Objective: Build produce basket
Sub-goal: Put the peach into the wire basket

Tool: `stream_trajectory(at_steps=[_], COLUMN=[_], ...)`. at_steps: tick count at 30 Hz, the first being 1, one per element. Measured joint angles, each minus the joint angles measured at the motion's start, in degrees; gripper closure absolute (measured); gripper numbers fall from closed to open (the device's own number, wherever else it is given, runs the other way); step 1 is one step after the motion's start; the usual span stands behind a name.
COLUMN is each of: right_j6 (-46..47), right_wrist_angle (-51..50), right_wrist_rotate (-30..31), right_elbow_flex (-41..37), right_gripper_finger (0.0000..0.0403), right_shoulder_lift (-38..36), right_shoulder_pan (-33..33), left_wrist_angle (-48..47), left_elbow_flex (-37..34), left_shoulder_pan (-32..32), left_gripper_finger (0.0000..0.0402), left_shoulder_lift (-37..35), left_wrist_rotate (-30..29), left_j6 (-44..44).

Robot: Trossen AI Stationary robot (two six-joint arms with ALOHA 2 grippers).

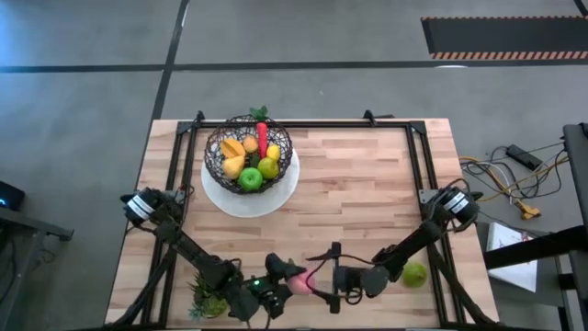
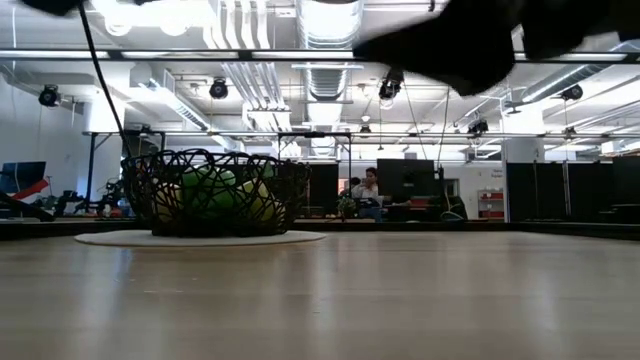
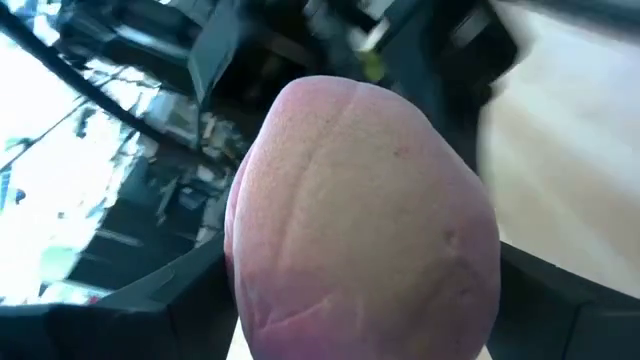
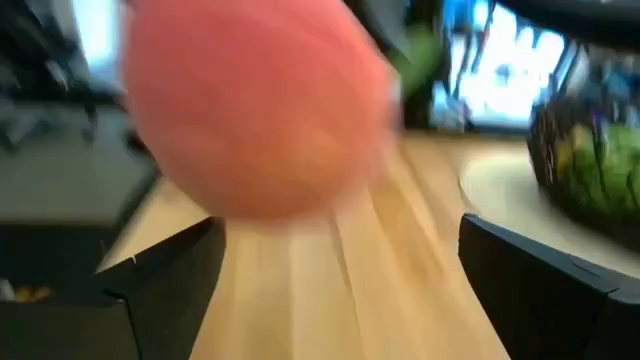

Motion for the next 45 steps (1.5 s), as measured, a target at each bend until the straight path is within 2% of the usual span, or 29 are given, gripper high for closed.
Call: stream_trajectory(at_steps=[2, 5, 9, 11, 15, 18, 22, 26, 29, 31, 36, 41, 45], right_j6=[5.7, 17.0, 34.1, 38.9, 39.9, 40.0, 40.2, 40.2, 40.2, 40.2, 40.0, 40.0, 40.0], right_wrist_angle=[-10.2, -25.6, -41.4, -44.3, -44.0, -44.2, -43.2, -41.4, -40.3, -40.0, -39.7, -39.5, -39.5], right_wrist_rotate=[0.3, -2.5, -4.8, -4.6, 0.3, 4.4, 5.8, 5.7, 5.7, 5.6, 5.3, 5.3, 5.3], right_elbow_flex=[0.0, 0.0, 0.0, 0.0, 0.0, 0.1, 0.1, 0.1, 0.1, 0.1, 0.1, 0.1, 0.1], right_gripper_finger=[0.0022, 0.0021, 0.0021, 0.0021, 0.0021, 0.0021, 0.0021, 0.0021, 0.0021, 0.0021, 0.0021, 0.0021, 0.0021], right_shoulder_lift=[-2.4, -6.5, -10.2, -10.7, -9.9, -8.6, -7.1, -6.0, -5.3, -5.2, -5.1, -5.2, -5.2], right_shoulder_pan=[0.2, 0.6, 1.8, 2.5, 4.1, 4.8, 4.6, 4.7, 4.9, 5.0, 5.3, 5.3, 5.3], left_wrist_angle=[-4.2, -15.2, -38.0, -51.1, -71.9, -80.8, -85.4, -85.6, -85.8, -85.4, -85.2, -82.3, -80.6], left_elbow_flex=[0.0, 0.2, 0.2, 0.2, 0.2, 0.1, -0.3, -1.8, -4.4, -5.6, -8.2, -8.6, -8.3], left_shoulder_pan=[-0.8, -1.5, -1.8, -0.9, 5.6, 15.9, 35.8, 55.6, 66.1, 71.1, 75.9, 76.0, 76.0], left_gripper_finger=[0.0103, 0.0103, 0.0103, 0.0103, 0.0103, 0.0103, 0.0097, 0.009, 0.0088, 0.0087, 0.0086, 0.0084, 0.0069], left_shoulder_lift=[-0.4, -1.6, -7.6, -12.2, -23.3, -32.0, -39.1, -41.2, -40.9, -40.1, -38.6, -37.6, -36.4], left_wrist_rotate=[0.7, 1.3, -0.4, -2.4, -3.7, 3.9, 19.4, 32.3, 40.7, 43.5, 44.9, 51.0, 51.3], left_j6=[-4.1, -15.0, -34.4, -44.9, -62.9, -69.8, -69.4, -60.5, -54.5, -51.9, -47.7, -44.8, -44.6])
